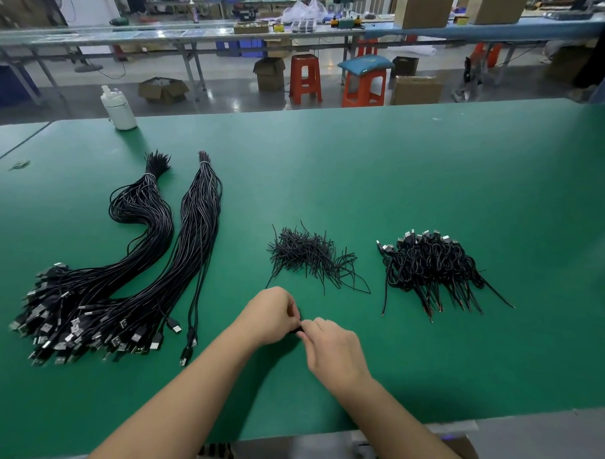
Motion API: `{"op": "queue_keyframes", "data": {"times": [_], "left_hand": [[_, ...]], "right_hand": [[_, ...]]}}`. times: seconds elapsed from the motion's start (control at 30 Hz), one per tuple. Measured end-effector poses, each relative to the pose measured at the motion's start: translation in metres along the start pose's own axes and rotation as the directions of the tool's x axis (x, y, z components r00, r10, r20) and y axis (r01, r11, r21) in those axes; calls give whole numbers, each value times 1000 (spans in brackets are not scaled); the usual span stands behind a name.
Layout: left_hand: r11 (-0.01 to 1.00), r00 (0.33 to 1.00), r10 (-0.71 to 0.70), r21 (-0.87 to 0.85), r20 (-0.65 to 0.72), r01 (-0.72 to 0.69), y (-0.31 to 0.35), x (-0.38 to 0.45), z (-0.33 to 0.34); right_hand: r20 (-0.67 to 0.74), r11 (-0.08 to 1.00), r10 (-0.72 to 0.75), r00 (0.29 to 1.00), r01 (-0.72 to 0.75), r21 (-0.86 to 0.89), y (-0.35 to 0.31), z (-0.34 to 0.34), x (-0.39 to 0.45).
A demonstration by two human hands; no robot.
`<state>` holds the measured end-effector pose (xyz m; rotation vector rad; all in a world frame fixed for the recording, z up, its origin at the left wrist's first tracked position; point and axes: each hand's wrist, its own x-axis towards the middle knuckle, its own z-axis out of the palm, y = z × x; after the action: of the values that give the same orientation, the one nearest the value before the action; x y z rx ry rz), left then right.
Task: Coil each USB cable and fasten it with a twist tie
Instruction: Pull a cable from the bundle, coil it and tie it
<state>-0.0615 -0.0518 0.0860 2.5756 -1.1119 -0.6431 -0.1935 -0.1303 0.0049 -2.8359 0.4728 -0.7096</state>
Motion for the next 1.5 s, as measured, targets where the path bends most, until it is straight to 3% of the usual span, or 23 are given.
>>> {"op": "queue_keyframes", "data": {"times": [0.13,0.2,0.27,0.3,0.37,0.43,0.47,0.53,0.7,0.77,0.8,0.93,1.07,1.13,1.27,1.33,1.5], "left_hand": [[929,991,123,358,-55,-95,11,-8,7],[882,983,170,455,-64,-123,12,-10,13],[869,977,198,475,-78,-138,10,-11,16],[883,978,187,452,-91,-127,8,-12,16],[943,985,116,326,-128,-68,2,-12,14],[996,985,16,86,-170,-2,-6,-10,11],[999,985,-30,-42,-172,23,-8,-10,10],[970,980,-91,-239,-179,47,-9,-10,9],[888,957,-158,-459,-244,30,-2,-11,7],[845,936,-210,-534,-282,28,-1,-11,4],[823,922,-242,-567,-303,29,-2,-12,3],[759,907,-302,-650,-295,42,0,-15,-3],[807,921,-245,-590,-304,19,6,-19,-4],[841,924,-221,-541,-311,19,6,-20,-7],[782,953,-215,-623,-214,36,5,-21,-15],[805,962,-182,-593,-202,28,5,-23,-18],[916,942,-49,-390,-331,-89,6,-26,-21]], "right_hand": [[-37,999,-12,999,10,-39,1,2,0],[-67,1000,-16,998,14,-27,3,3,0],[-27,994,56,998,-53,93,5,4,1],[42,963,155,987,-161,217,7,1,3],[219,756,386,896,-443,482,12,-6,11],[385,433,484,786,-597,675,18,-13,20],[455,284,467,758,-616,735,21,-16,24],[525,84,400,751,-600,795,23,-20,31],[638,-315,372,674,-555,770,16,-28,43],[657,-413,400,639,-514,752,15,-31,47],[638,-380,426,642,-513,770,14,-33,49],[471,65,353,808,-524,849,2,-38,52],[357,308,258,898,-427,850,-4,-40,56],[344,347,232,910,-408,844,-3,-42,57],[371,329,197,907,-418,847,-1,-44,54],[368,311,199,908,-415,855,-2,-44,54],[296,281,304,906,-382,880,-3,-47,55]]}}
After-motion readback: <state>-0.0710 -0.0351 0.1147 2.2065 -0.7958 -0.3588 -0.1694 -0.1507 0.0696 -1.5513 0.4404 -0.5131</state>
